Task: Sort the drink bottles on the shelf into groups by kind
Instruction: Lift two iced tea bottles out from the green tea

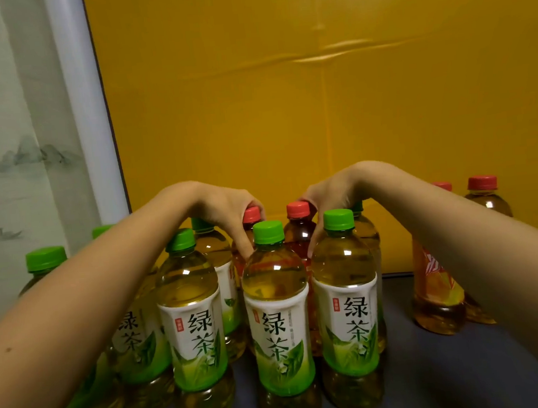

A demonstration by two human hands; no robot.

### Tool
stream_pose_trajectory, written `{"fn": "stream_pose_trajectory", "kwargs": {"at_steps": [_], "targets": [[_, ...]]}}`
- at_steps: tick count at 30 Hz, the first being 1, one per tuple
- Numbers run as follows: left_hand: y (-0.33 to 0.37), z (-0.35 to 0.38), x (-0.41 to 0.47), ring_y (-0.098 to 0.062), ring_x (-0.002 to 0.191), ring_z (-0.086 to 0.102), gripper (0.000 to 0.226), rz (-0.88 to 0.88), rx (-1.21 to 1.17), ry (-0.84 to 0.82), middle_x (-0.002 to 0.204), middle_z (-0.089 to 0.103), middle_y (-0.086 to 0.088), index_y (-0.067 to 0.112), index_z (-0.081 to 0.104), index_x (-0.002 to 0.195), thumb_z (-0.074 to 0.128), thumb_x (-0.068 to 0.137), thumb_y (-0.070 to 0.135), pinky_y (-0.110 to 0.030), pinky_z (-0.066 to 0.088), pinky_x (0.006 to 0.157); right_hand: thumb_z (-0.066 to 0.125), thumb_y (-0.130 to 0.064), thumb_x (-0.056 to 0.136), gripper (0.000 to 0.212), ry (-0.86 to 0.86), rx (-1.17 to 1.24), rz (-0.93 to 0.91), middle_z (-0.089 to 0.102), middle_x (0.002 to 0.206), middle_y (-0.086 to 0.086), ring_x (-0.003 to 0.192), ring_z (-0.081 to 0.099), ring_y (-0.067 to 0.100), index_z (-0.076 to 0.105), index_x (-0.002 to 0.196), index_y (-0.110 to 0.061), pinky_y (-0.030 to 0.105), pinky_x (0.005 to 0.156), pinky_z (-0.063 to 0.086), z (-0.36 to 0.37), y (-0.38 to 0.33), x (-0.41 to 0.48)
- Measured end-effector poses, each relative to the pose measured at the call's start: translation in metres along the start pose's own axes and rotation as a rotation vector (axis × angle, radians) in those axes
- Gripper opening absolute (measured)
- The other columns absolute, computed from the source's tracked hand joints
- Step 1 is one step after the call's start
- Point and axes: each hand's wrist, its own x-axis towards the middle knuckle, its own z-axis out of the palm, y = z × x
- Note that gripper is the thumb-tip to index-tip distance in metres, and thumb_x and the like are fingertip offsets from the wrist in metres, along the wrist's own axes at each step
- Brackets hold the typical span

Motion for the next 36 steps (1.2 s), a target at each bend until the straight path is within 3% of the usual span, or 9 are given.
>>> {"fn": "stream_pose_trajectory", "kwargs": {"at_steps": [4,8,10,15,21,26,29,32,36], "targets": [[0.001,-0.001,0.0,-0.02,0.087,0.06,0.038,0.022,-0.002,0.013,0.099,0.061,-0.007,0.018,0.055,0.098,0.076,0.068,0.006,-0.023,0.05,0.066,0.07,-0.024,0.077,0.048,0.03,0.071,-0.036,0.063,0.118,0.017,0.107,0.061,0.032,0.055,0.121,-0.008,0.037,0.088,0.053,0.002,0.001,-0.002],[0.002,-0.001,-0.003,-0.025,0.092,0.06,0.04,0.053,-0.025,0.036,0.1,0.061,-0.009,0.017,0.055,0.098,0.078,0.066,0.007,-0.035,0.052,0.079,0.072,-0.025,0.074,0.047,0.102,0.109,-0.086,0.066,0.112,0.02,0.101,0.063,0.031,0.059,0.114,-0.003,0.026,0.076,0.054,0.006,0.002,-0.004],[0.002,-0.004,-0.008,-0.023,0.089,0.06,0.044,0.058,-0.06,0.094,0.099,0.06,-0.008,0.015,0.053,0.099,0.079,0.064,0.009,-0.037,0.052,0.081,0.076,-0.024,0.071,0.044,0.155,0.144,-0.114,0.069,0.106,0.015,0.097,0.066,0.027,0.063,0.109,-0.006,0.028,0.077,0.055,0.007,0.002,-0.008],[-0.001,-0.013,-0.023,-0.019,0.091,0.058,0.049,0.095,-0.262,0.362,0.098,0.055,-0.004,0.016,0.047,0.099,0.079,0.063,0.011,-0.028,0.049,0.069,0.075,-0.028,0.07,0.041,0.415,0.271,-0.204,0.067,0.105,0.009,0.101,0.062,0.025,0.063,0.105,-0.01,0.044,0.092,0.051,0.0,0.009,-0.016],[0.013,-0.019,-0.03,-0.021,0.108,0.054,0.07,0.193,-0.54,0.816,0.118,0.054,-0.006,0.015,0.042,0.124,0.08,0.066,0.018,-0.031,0.05,0.082,0.075,-0.036,0.07,0.062,0.943,0.592,-0.23,0.056,0.118,0.004,0.106,0.055,0.02,0.052,0.124,-0.015,0.023,0.07,0.048,-0.014,0.0,-0.02],[0.044,-0.03,-0.041,0.002,0.092,0.057,0.051,0.405,-0.549,1.221,0.102,0.058,0.006,0.015,0.044,0.117,0.074,0.075,0.018,-0.014,0.047,0.077,0.077,-0.039,0.069,0.067,1.287,0.665,-0.333,0.056,0.12,0.002,0.11,0.054,0.016,0.053,0.126,-0.015,0.029,0.087,0.05,-0.032,-0.013,-0.04],[0.07,-0.042,-0.053,0.011,0.085,0.059,0.052,0.554,-0.558,1.341,0.099,0.059,0.008,0.014,0.043,0.113,0.073,0.072,0.026,-0.016,0.051,0.082,0.076,-0.043,0.067,0.067,1.432,0.636,-0.395,0.057,0.118,0.002,0.108,0.055,0.013,0.054,0.125,-0.017,0.03,0.09,0.051,-0.045,-0.018,-0.062],[0.096,-0.05,-0.064,-0.001,0.093,0.062,0.064,0.659,-0.528,1.388,0.103,0.06,0.003,0.011,0.042,0.116,0.07,0.067,0.041,-0.026,0.052,0.087,0.072,-0.056,0.059,0.072,1.528,0.629,-0.443,0.059,0.115,0.001,0.107,0.057,0.014,0.056,0.121,-0.022,0.035,0.091,0.052,-0.054,-0.022,-0.092],[0.13,-0.045,-0.065,-0.011,0.098,0.063,0.068,0.736,-0.528,1.464,0.106,0.061,-0.002,0.005,0.043,0.121,0.069,0.07,0.042,-0.027,0.053,0.086,0.067,-0.062,0.056,0.074,1.589,0.59,-0.402,0.061,0.115,-0.001,0.104,0.06,0.013,0.056,0.12,-0.026,0.035,0.087,0.054,-0.057,-0.015,-0.137]]}}
